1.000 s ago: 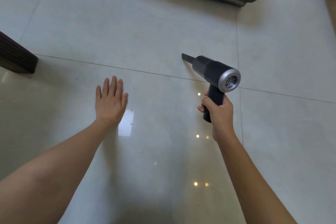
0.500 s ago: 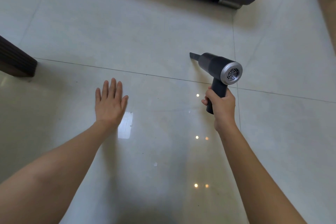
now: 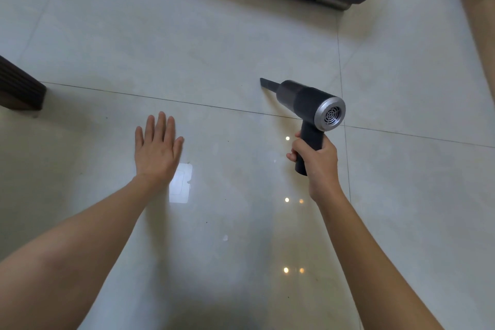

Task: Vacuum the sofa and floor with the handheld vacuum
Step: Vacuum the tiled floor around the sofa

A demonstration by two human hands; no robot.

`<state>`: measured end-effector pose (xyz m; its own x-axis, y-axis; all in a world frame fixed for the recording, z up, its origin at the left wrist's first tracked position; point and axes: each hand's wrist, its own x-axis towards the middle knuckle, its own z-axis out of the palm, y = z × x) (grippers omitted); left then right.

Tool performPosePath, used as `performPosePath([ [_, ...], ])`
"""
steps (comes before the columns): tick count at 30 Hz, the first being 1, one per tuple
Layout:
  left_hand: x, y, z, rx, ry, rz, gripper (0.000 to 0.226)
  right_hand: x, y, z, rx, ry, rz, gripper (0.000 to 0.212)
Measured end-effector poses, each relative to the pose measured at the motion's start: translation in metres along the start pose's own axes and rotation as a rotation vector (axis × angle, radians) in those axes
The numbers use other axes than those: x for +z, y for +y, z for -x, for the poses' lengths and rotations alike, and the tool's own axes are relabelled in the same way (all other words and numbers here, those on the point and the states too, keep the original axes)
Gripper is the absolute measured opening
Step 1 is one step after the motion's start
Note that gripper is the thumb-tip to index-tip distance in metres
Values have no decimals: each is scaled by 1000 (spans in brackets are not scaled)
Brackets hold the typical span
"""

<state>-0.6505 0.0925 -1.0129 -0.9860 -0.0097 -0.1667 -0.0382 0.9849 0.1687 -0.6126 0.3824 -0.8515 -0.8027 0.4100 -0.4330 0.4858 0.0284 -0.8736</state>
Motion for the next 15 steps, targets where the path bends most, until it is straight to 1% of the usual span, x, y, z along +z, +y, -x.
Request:
performPosePath([
  [5,0,0,0,-2,5,4,60,10,8,13,-4,-78,33,15],
  [15,-1,2,0,-11,0,0,59,12,17,24,-1,-128,28,16],
])
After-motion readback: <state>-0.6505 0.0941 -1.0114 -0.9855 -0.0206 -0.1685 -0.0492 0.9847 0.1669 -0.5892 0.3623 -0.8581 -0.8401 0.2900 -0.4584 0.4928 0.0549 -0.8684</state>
